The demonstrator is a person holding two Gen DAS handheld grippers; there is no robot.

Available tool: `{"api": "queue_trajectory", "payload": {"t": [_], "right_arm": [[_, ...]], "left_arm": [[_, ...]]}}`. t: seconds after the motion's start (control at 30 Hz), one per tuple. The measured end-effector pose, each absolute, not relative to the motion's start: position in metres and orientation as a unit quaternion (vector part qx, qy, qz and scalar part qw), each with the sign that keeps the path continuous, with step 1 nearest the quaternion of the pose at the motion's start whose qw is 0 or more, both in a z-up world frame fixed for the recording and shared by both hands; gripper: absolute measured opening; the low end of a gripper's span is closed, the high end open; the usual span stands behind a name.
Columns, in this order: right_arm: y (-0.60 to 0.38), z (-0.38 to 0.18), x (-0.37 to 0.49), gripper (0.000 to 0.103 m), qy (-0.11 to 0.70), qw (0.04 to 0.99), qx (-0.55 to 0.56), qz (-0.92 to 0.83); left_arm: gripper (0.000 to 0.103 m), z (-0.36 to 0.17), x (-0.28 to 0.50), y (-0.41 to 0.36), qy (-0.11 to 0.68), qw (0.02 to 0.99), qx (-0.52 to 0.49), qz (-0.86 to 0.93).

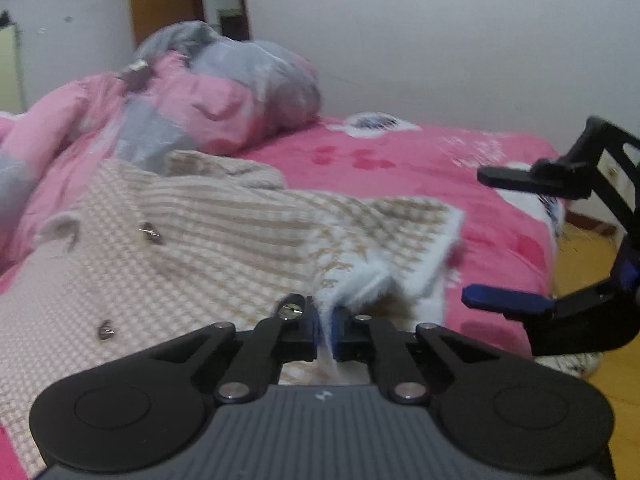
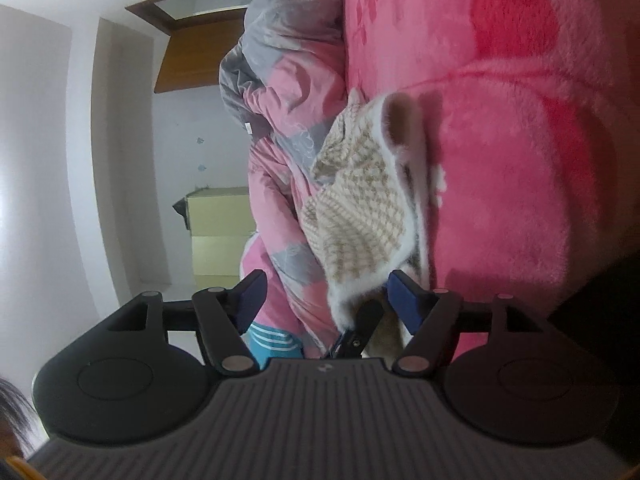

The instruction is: Fold clothes

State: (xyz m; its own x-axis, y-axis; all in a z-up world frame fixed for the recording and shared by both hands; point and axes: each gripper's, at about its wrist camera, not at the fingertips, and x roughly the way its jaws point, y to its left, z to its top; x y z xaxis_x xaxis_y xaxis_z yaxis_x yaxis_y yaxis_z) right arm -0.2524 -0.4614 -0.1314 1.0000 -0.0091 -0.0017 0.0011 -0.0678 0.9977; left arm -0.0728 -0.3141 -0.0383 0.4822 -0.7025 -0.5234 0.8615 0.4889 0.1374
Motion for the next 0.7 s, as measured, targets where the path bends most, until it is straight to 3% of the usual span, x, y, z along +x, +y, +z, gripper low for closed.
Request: {"api": "queue_trajectory", "payload": {"t": [0.3, 0.33, 0.47, 0.6, 0.7], "right_arm": [[-0.475, -0.128, -0.198, 0.072, 0.033, 0.682, 0.73, 0.026], [-0.477, -0.127, -0.191, 0.069, 0.038, 0.684, 0.728, 0.025], [-0.506, -0.109, -0.185, 0.007, 0.001, 0.721, 0.693, -0.001], [-0.537, -0.09, -0.183, 0.004, -0.041, 0.759, 0.649, -0.034], [-0.55, -0.096, -0.177, 0.004, -0.02, 0.774, 0.627, -0.082]], "left_arm": [[0.005, -0.005, -0.072, -0.264, 0.151, 0.87, 0.126, -0.452], [0.005, -0.004, -0.073, -0.261, 0.153, 0.868, 0.127, -0.454], [0.005, -0.01, -0.078, -0.266, 0.167, 0.853, 0.139, -0.474], [0.005, -0.027, -0.086, -0.292, 0.181, 0.83, 0.159, -0.502], [0.007, -0.049, -0.084, -0.321, 0.216, 0.811, 0.18, -0.513]]}}
